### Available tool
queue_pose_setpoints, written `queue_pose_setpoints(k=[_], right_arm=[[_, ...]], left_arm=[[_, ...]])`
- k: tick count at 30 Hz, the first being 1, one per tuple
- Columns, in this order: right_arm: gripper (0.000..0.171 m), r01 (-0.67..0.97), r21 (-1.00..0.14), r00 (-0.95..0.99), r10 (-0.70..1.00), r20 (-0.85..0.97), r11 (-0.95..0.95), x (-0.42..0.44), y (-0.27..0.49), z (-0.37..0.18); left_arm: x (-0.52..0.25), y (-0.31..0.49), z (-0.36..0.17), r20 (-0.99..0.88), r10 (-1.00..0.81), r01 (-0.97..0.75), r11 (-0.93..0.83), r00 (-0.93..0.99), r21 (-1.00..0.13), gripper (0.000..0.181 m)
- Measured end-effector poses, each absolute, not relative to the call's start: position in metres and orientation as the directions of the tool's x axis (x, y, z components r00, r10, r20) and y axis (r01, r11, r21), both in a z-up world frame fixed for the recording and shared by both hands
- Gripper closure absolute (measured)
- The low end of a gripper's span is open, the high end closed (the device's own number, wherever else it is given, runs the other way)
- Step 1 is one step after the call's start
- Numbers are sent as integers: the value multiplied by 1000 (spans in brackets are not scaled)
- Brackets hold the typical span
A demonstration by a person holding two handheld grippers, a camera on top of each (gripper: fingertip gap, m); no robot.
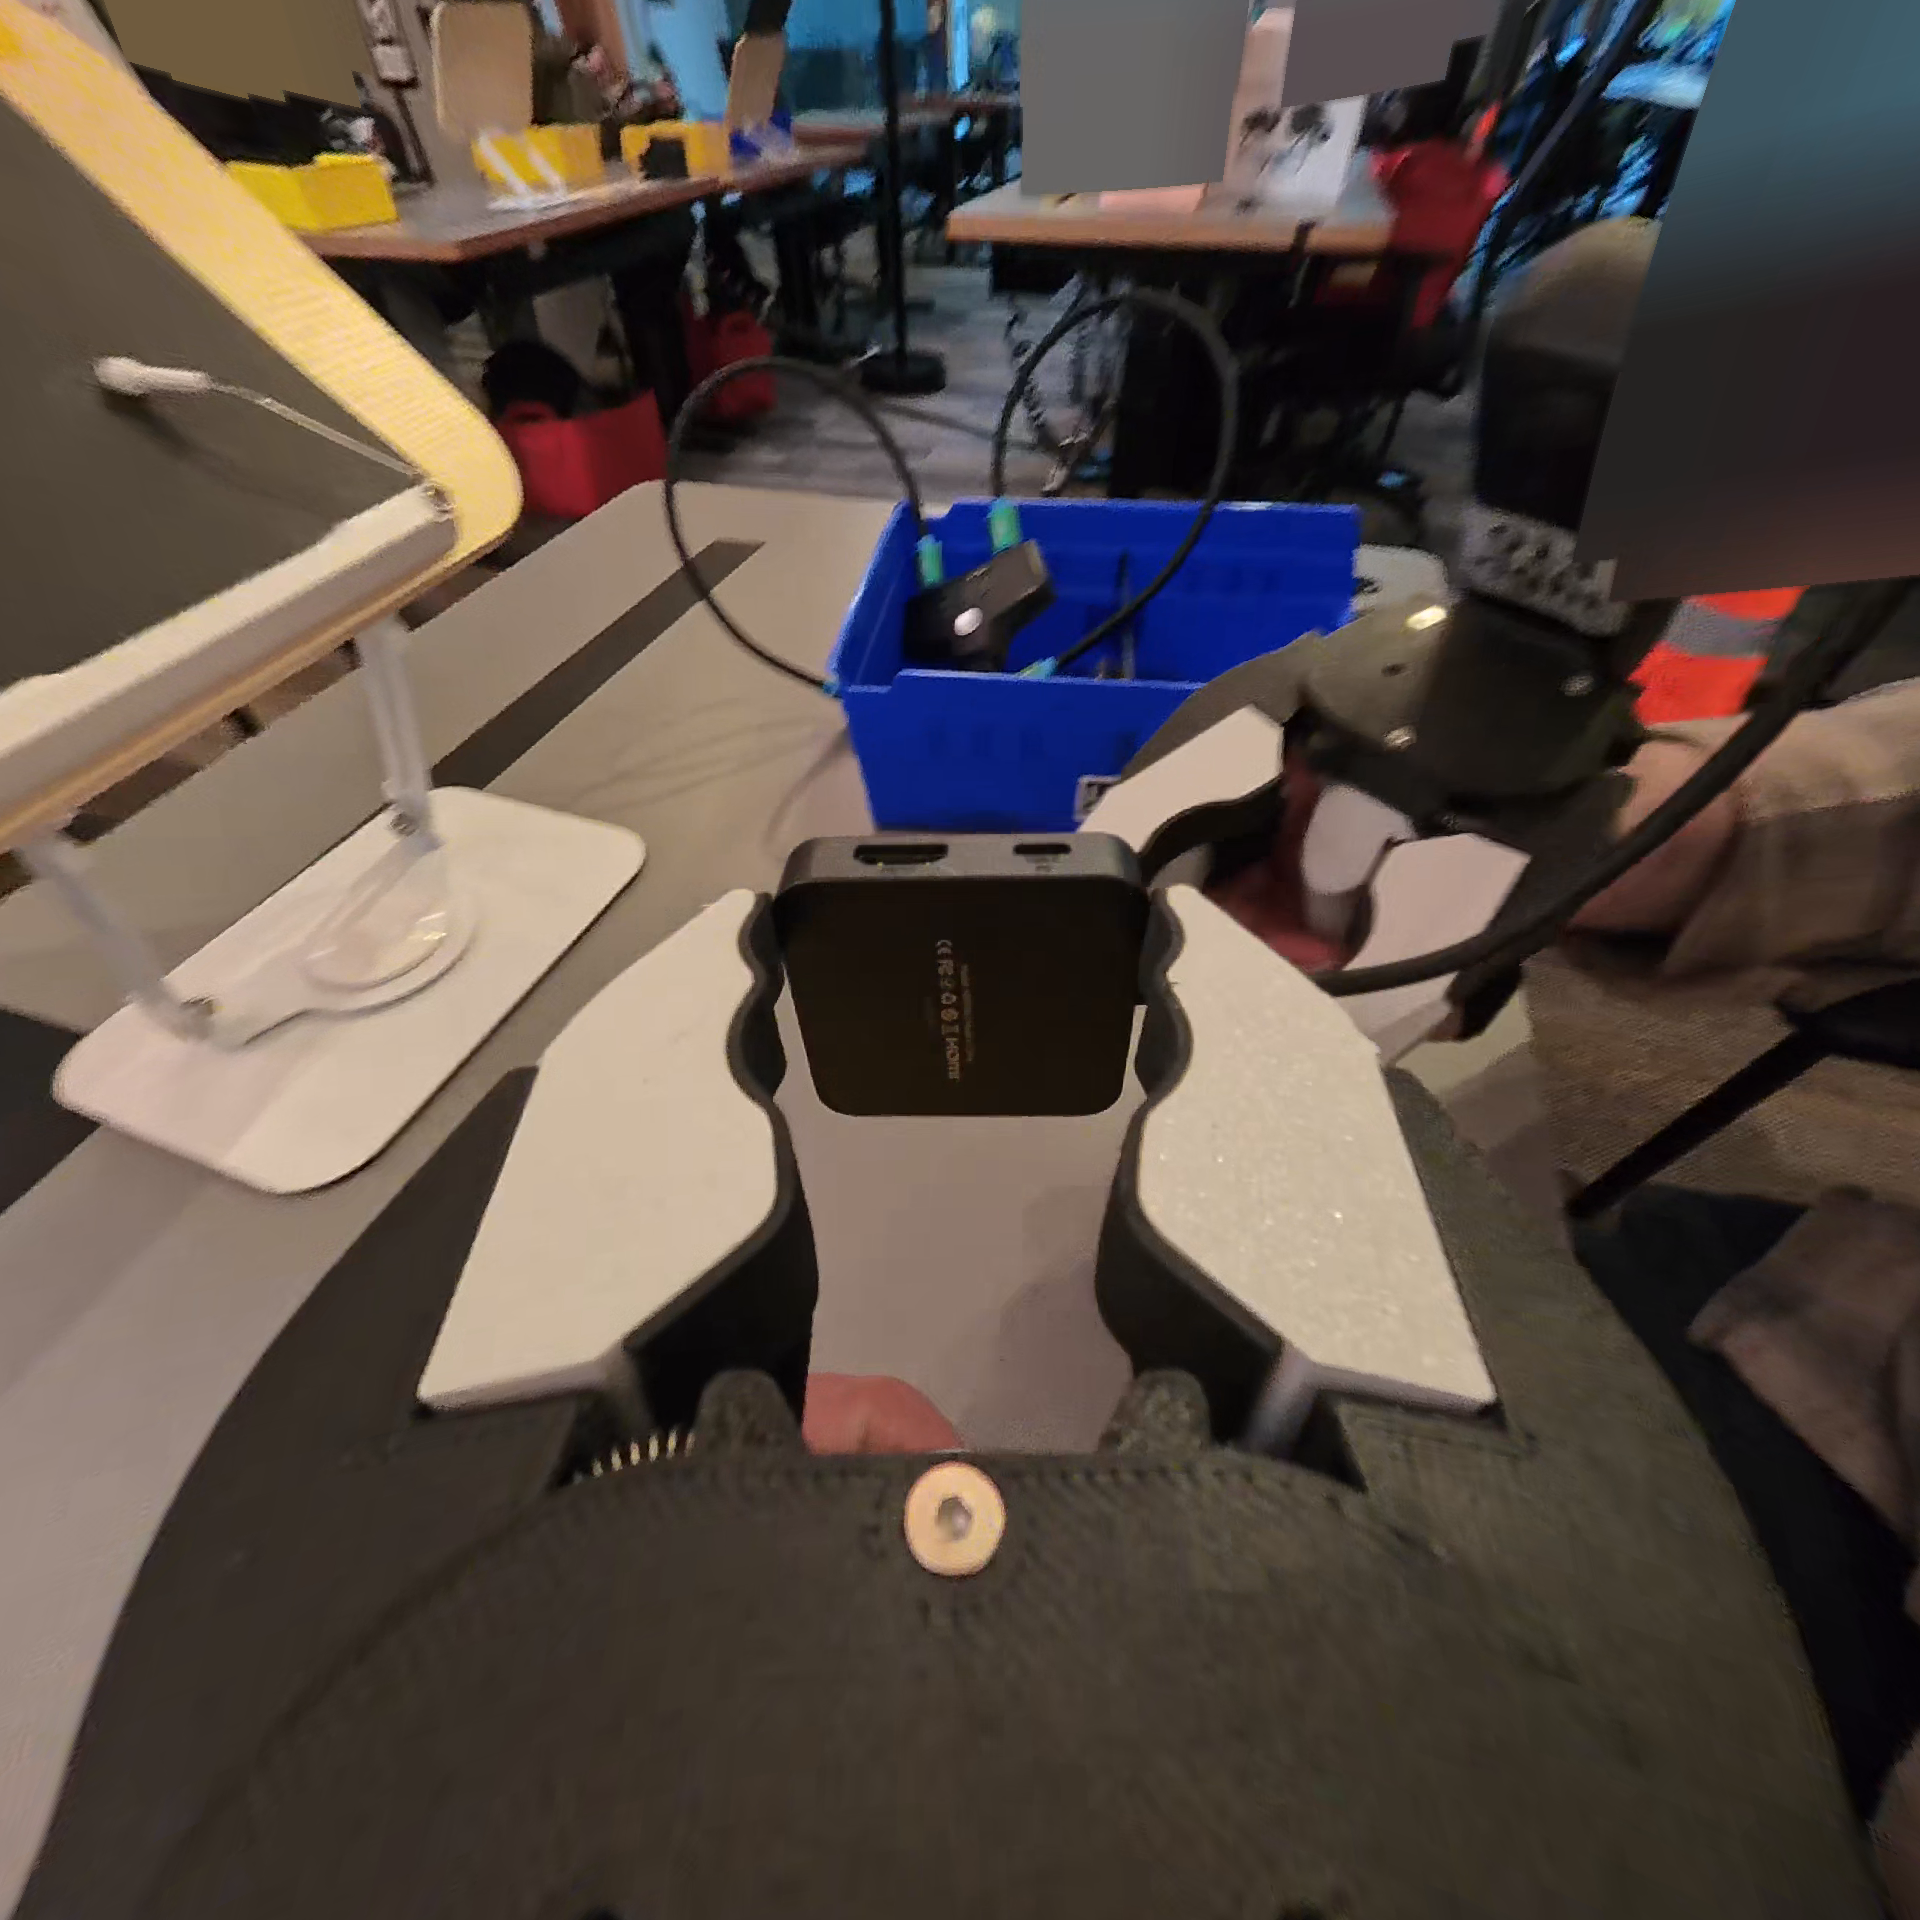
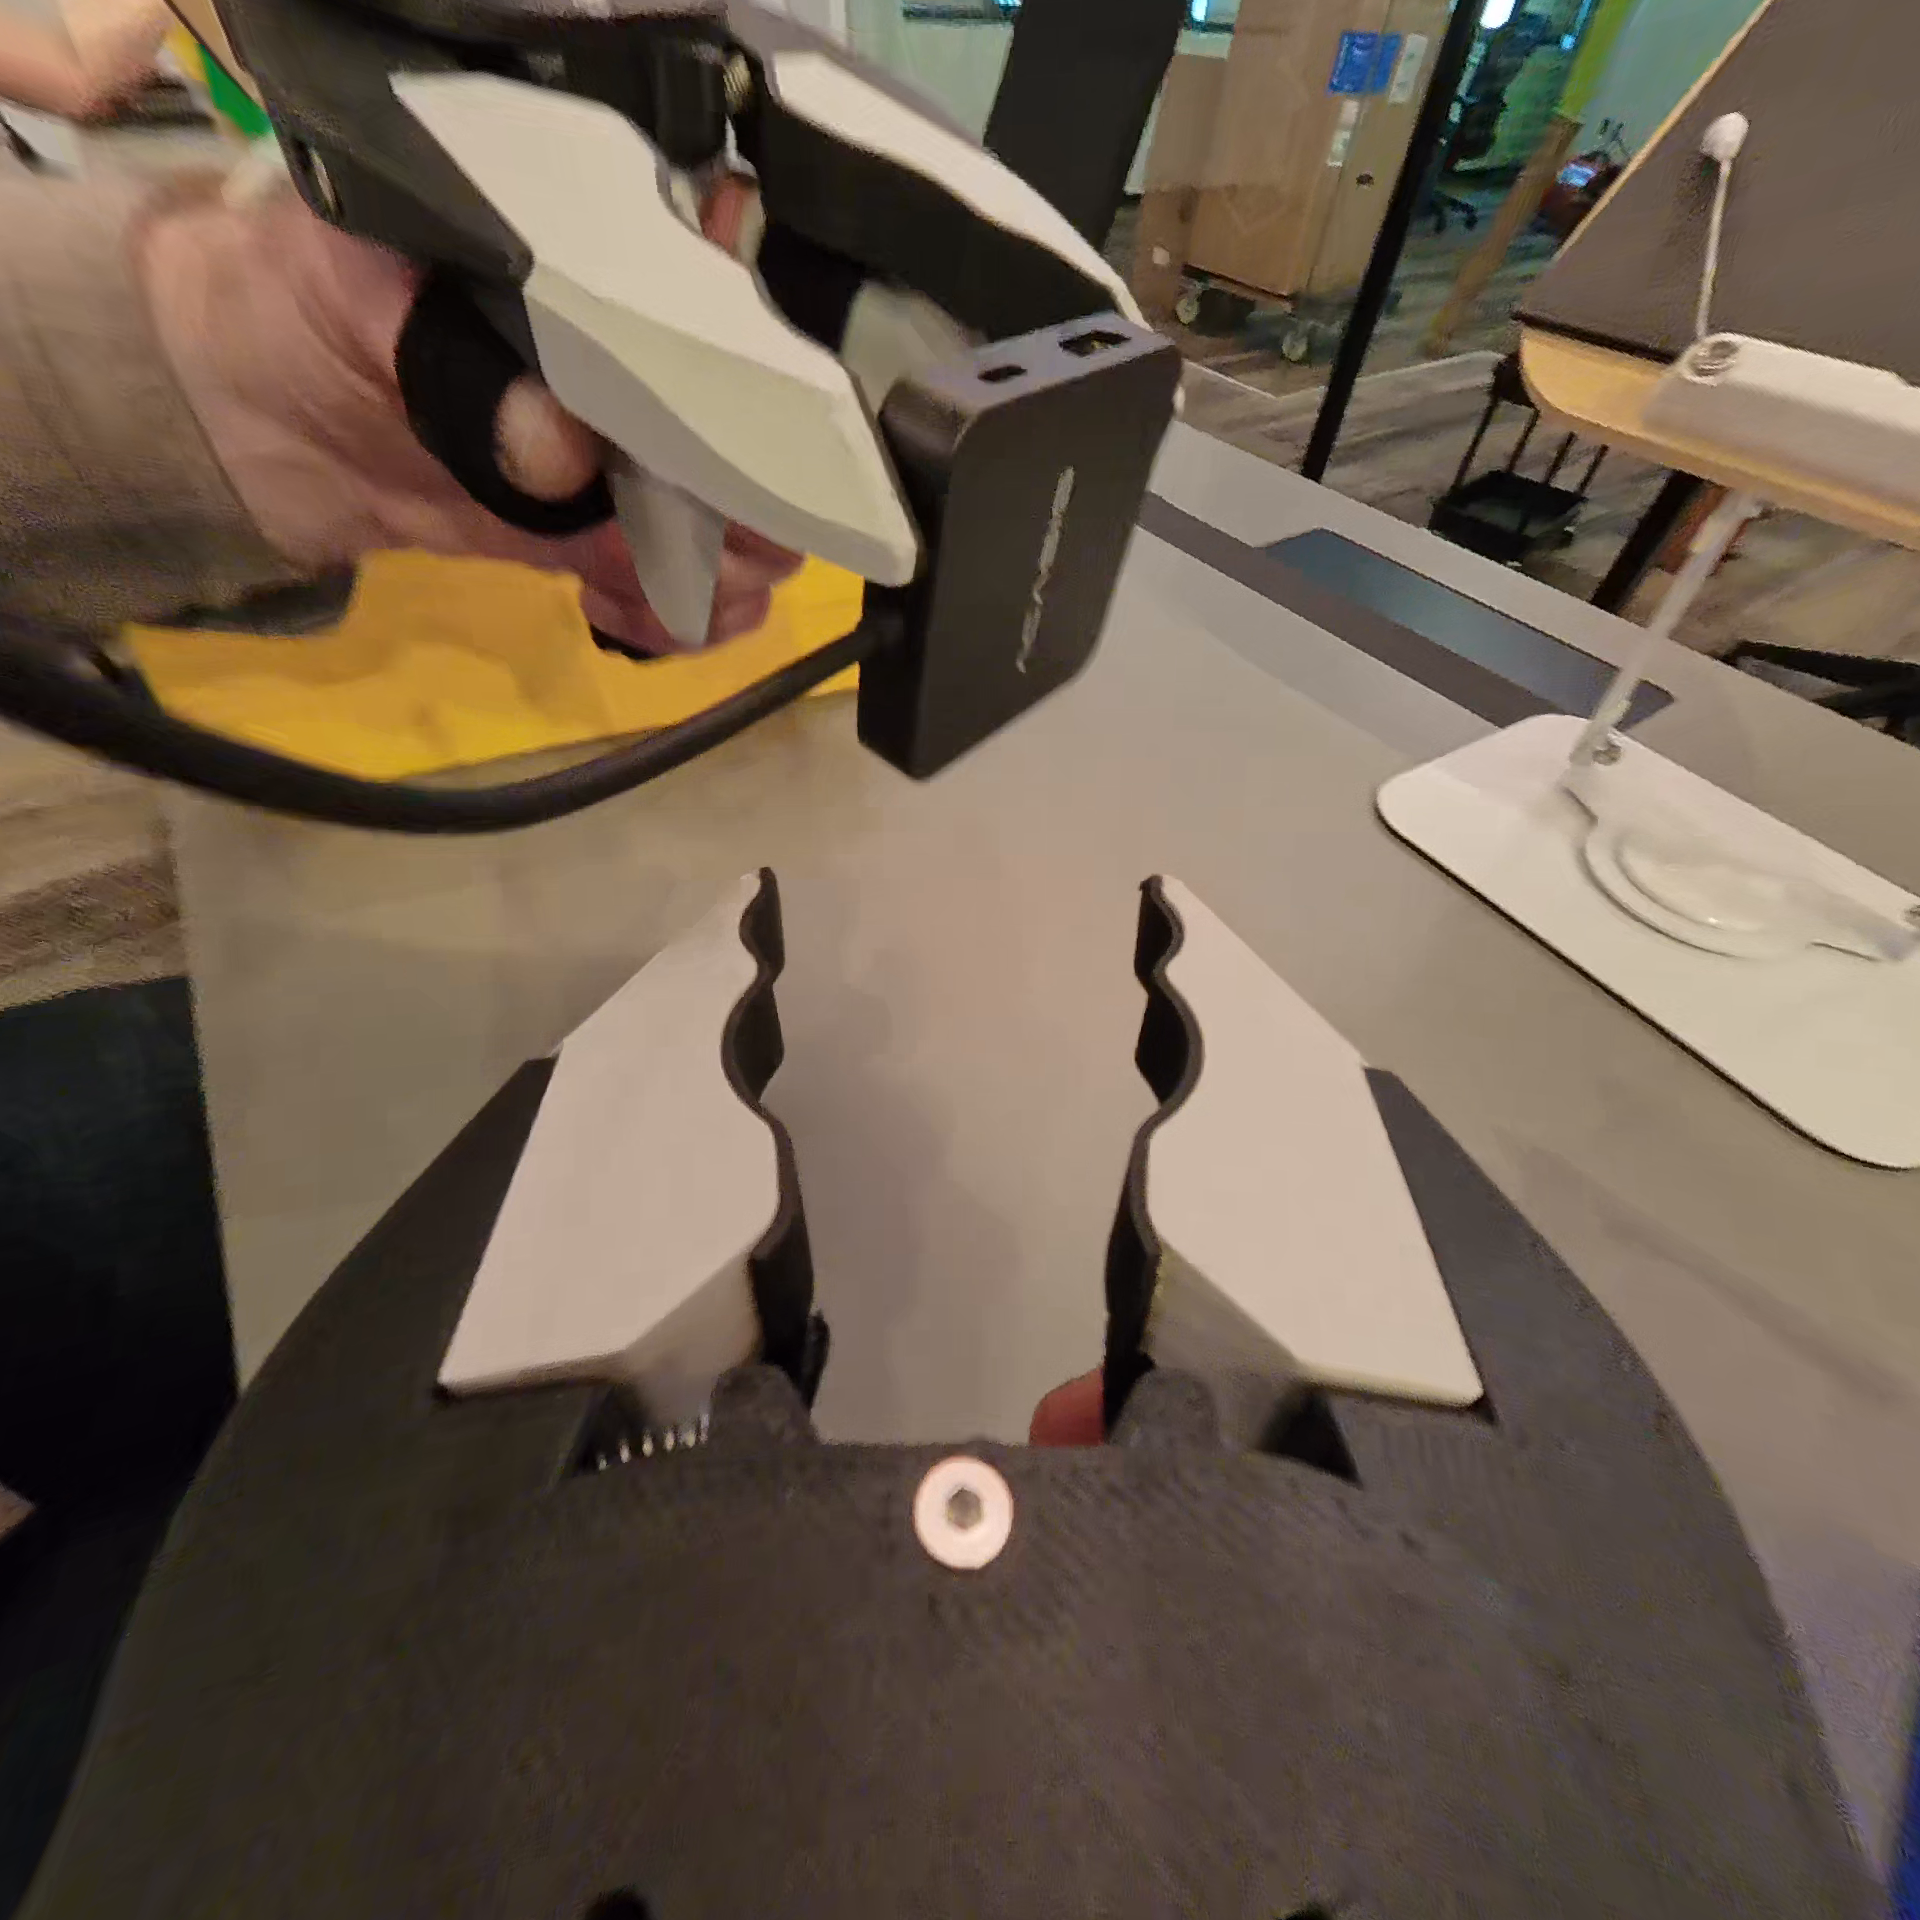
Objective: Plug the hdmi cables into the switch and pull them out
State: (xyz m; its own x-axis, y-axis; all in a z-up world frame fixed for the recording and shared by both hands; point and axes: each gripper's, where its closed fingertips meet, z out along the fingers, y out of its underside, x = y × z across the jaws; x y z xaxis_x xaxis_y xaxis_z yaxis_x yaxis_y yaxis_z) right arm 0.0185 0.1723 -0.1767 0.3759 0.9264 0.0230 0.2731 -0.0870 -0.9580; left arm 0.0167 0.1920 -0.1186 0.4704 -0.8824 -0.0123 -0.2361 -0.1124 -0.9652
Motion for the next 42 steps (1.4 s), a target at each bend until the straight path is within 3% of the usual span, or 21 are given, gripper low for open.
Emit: queue_pose_setpoints(k=[12, 17, 33, 42], right_arm=[[87, 141, -973, 230, 962, -145, -181, 8, 156, -171], [97, 103, -984, 182, 976, -121, -142, 6, 147, -161], [99, 157, -981, 151, 984, -93, -117, 6, 141, -166], [99, 199, -974, 174, 982, -72, -107, 9, 146, -171]], left_arm=[[59, 151, -121, 95, -975, -163, -129, 200, -978, 116], [62, 145, -124, 109, -982, -162, -134, 156, -978, 116], [54, 141, -129, 103, -977, -173, -136, 187, -975, 116], [29, 150, -124, 28, -941, -207, -103, 337, -973, 110]])
